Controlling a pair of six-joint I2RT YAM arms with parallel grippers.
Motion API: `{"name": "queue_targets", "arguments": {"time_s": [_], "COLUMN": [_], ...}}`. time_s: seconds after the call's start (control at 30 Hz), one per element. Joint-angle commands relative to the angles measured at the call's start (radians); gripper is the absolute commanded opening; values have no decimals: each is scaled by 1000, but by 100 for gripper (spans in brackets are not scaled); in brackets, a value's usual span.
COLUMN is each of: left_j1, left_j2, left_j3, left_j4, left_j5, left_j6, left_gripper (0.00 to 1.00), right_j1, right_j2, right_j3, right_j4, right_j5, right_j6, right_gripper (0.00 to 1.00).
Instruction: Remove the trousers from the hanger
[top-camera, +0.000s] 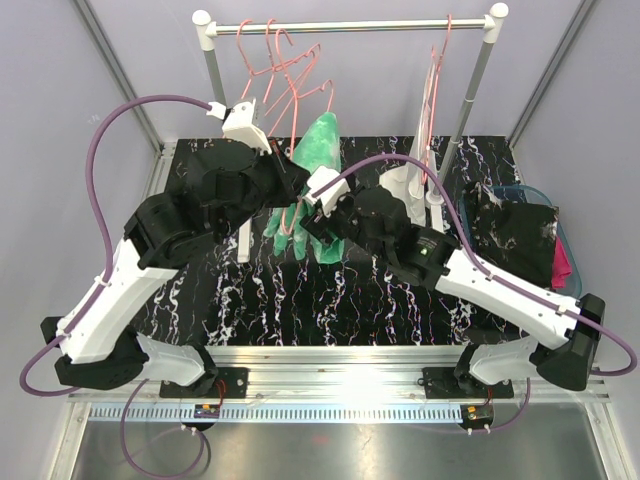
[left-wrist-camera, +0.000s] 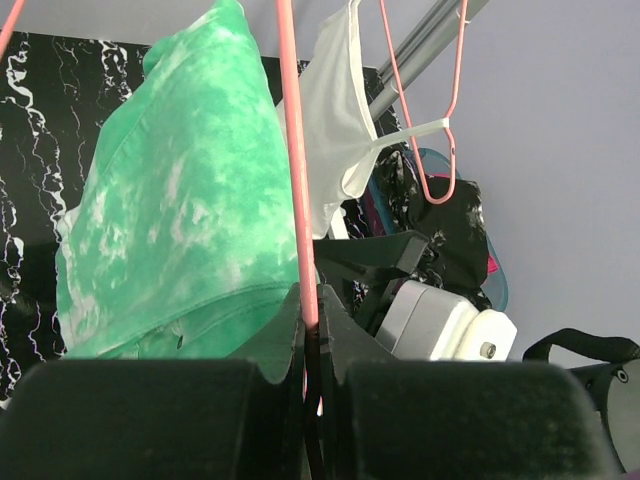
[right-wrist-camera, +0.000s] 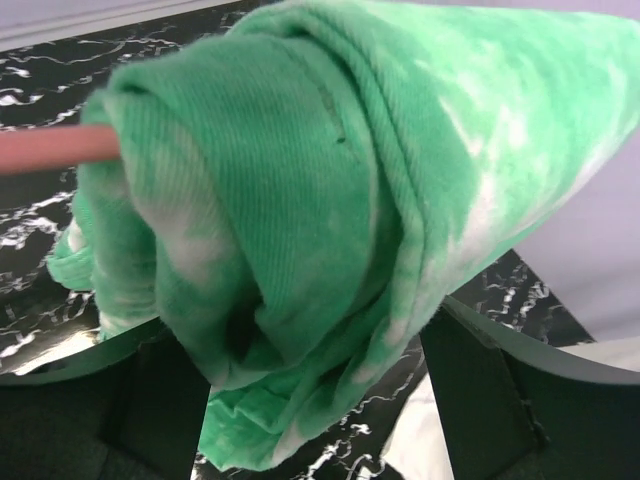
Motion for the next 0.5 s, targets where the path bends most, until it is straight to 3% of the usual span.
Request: {"name": "queue_targets", "arguments": {"time_s": [0.0, 0.3, 0.37, 0.43, 0.47], "left_j1": [-12, -12, -12, -12, -12], "left_j2": [-14, 18, 18, 19, 23], "left_j3": [38, 33, 32, 33, 36], "left_j4": [189, 153, 155, 150, 149], "left_j5": [15, 68, 77, 74, 76], "left_j6": [16, 50, 50, 56, 59], "left_gripper": [0, 0, 0, 0, 0], "right_j1": [-6, -8, -9, -9, -8], "right_j2": [-3, -29, -6, 6, 11], "right_j3": [74, 146, 166, 189, 194], "right_j4": [76, 58, 21, -2, -19], "right_j5": [96, 67, 56, 44, 27], "right_j6": [-87, -173, -190, -199, -201], "right_gripper": [84, 84, 76, 54, 48]}}
